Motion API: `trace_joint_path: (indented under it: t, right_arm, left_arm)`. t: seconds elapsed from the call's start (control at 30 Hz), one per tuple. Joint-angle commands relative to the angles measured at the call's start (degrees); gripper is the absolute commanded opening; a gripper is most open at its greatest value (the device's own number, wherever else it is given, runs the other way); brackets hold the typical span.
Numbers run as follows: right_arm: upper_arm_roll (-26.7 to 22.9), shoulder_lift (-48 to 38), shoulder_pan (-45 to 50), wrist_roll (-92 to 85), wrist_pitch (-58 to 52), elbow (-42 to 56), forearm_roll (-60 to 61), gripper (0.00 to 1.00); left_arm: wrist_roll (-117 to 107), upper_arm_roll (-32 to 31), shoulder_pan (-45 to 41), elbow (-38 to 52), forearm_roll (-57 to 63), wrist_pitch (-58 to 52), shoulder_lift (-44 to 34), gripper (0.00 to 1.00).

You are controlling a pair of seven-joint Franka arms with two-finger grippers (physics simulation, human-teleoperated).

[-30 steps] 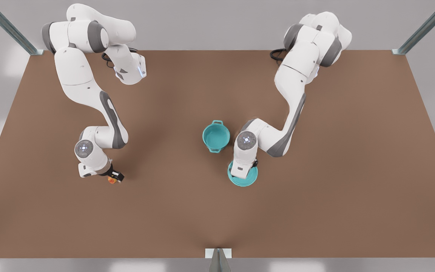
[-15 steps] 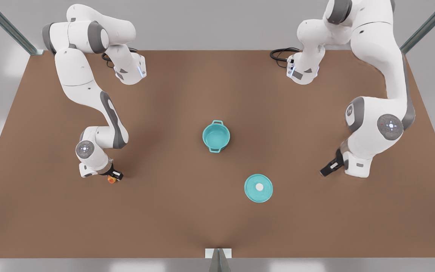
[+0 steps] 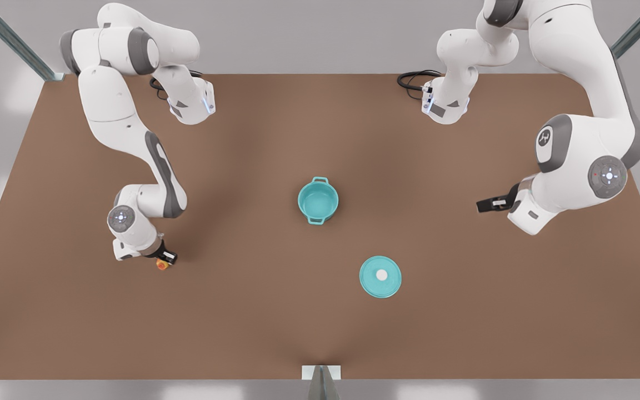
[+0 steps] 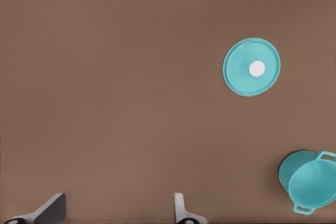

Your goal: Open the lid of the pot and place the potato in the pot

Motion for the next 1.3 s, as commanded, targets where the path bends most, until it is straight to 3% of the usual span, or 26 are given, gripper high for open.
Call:
trace_joint_path:
  t: [0.0, 0.23, 0.43, 0.8, 0.97, 1.27]
  right_arm:
    - [0.1, -1.9, 0.1, 0.6, -5.7, 0.6, 0.4, 0.55]
    - [0.8, -5.3, 11.9, 22.2, -27.1, 13.6, 3.2, 0.54]
    - [0.7, -3.0, 26.9, 44.6, -35.0, 25.3, 5.7, 0.54]
    - [0.7, 7.0, 40.5, 56.8, -34.6, 31.0, 7.1, 0.54]
    - [0.7, 7.1, 42.5, 57.8, -28.5, 27.4, 8.4, 0.54]
    - [0.8, 6.8, 46.2, 60.7, -28.7, 26.2, 8.7, 0.55]
  left_arm:
    - [17.1, -0.1, 0.0, 0.2, 0.9, -1.9, 0.1, 1.00]
    - [14.7, -0.8, -0.2, -0.4, 0.8, -2.4, -0.1, 1.00]
    - [14.8, -0.7, 0.2, -0.6, 1.8, -1.9, -0.2, 1.00]
    - [16.0, -0.8, 0.0, 0.1, 6.8, -1.1, 0.2, 1.00]
    - [16.0, -0.8, 0.0, 0.0, 7.0, -1.1, 0.3, 1.00]
    - [16.3, -0.2, 1.0, 2.3, 4.6, -1.2, 0.3, 1.00]
